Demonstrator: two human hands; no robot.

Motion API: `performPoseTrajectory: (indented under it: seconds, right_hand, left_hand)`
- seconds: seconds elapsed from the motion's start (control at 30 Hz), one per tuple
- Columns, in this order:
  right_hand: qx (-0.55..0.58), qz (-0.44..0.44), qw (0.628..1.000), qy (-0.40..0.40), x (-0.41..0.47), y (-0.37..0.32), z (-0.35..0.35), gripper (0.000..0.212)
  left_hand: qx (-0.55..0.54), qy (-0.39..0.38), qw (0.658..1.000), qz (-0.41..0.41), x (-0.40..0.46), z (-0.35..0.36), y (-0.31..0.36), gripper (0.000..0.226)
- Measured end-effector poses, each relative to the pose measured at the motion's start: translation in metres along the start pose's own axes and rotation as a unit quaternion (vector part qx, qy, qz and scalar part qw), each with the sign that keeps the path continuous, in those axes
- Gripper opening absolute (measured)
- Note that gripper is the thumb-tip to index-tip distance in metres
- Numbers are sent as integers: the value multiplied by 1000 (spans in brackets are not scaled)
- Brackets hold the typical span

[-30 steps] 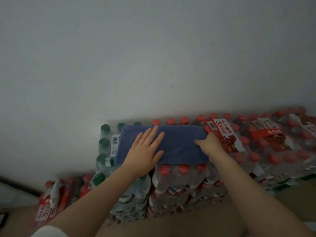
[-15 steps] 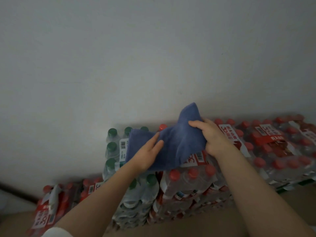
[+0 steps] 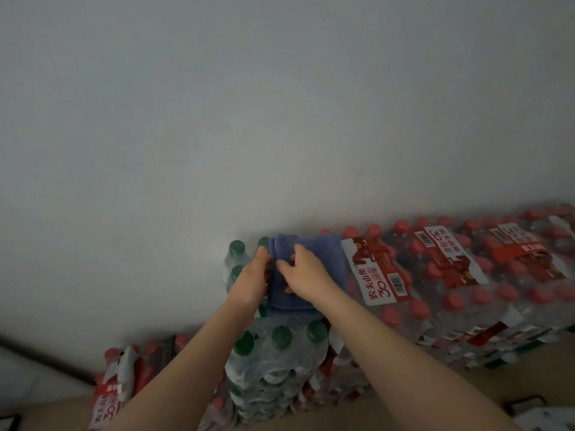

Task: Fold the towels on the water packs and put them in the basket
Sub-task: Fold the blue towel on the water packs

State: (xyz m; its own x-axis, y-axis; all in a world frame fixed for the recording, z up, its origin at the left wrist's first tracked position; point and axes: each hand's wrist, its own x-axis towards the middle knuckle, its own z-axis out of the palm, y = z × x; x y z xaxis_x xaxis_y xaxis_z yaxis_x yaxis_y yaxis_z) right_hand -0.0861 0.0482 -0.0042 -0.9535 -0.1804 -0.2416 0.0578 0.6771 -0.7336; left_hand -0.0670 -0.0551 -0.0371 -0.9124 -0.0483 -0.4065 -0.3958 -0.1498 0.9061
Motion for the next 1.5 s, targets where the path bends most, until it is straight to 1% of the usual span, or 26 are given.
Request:
performPoseTrajectory:
  seconds: [0.07,0.13,0.2,0.27,0.33,0.4,0.47,0.53,0.6,0.67,0.73,0.77,0.8,0.83,0.87,0.9,0.97,1.0,1.03,1.07,1.2,1.3,1.37,1.43,1.5]
  right_hand:
    - [-44,-22,999,-16,-6,2,1,26]
    - [-64,-54,996,4,-12,8,-8,30]
    - [-61,-76,993,71,-13,20,-21,29]
    - [-64,-63,986,141,-7,33,-33,29]
    - [-64,-8,986,155,-1,42,-40,35]
    - [-73,30,988,135,3,48,-44,38]
    - [-92,37,988,116,8,53,-45,39]
    - [-108,36,989,96,13,61,-48,44]
    - [-102,36,991,79,18,67,-49,44]
    - [-108,28,992,63,24,74,-46,29]
    - [-160,34,986,33,27,78,-44,14]
    - [-182,38,982,18,27,78,-44,13]
    - [-173,45,984,12,27,79,-46,14]
    - [-132,51,990,9,26,80,-48,13]
    - [-59,66,996,4,25,81,-51,10]
    - [31,87,996,-1,23,81,-55,9]
    - [200,128,971,-16,16,84,-66,17]
    - [261,142,954,-26,12,86,-71,21]
    - [305,141,941,-32,7,87,-76,22]
    - [333,126,934,-30,3,90,-80,20]
    - [394,62,917,-3,-18,97,-90,22]
    - [448,43,893,1,-41,98,-90,17]
    - [499,66,864,12,-58,100,-85,12]
    - [562,106,820,27,-77,104,-74,15]
    - [603,133,786,41,-97,111,-55,22]
  left_hand:
    - [98,44,994,25,5,-5,-2,38]
    - [219,71,971,61,10,-9,-3,38]
    - [345,76,932,77,14,-11,-2,34]
    - [426,84,897,81,17,-10,-3,30]
    - [451,110,882,79,17,-6,-5,30]
    - [473,125,870,65,14,1,-2,33]
    - [496,120,859,39,11,7,6,32]
    - [504,105,857,13,10,11,14,20]
    - [503,88,860,-15,11,17,17,27]
    - [493,92,865,-30,13,22,16,43]
    - [466,118,876,-35,17,27,13,56]
    - [463,125,877,-37,18,30,11,60]
    - [468,123,874,-42,18,33,10,62]
    - [467,117,875,-45,18,36,9,62]
    - [457,110,881,-48,19,38,9,60]
    - [432,103,895,-49,18,40,10,57]
    - [323,77,941,-60,16,39,11,52]
    - [260,63,961,-64,12,39,13,48]
    - [210,51,974,-63,7,40,16,44]
    - [184,42,980,-57,3,41,18,40]
    - [140,6,989,-38,-5,52,28,30]
    - [98,-39,992,-64,-12,60,32,13]
    - [57,-76,990,-101,-18,58,29,11]
    - [22,-119,984,-129,-26,51,24,15]
    - [25,-165,975,-146,-35,40,18,18]
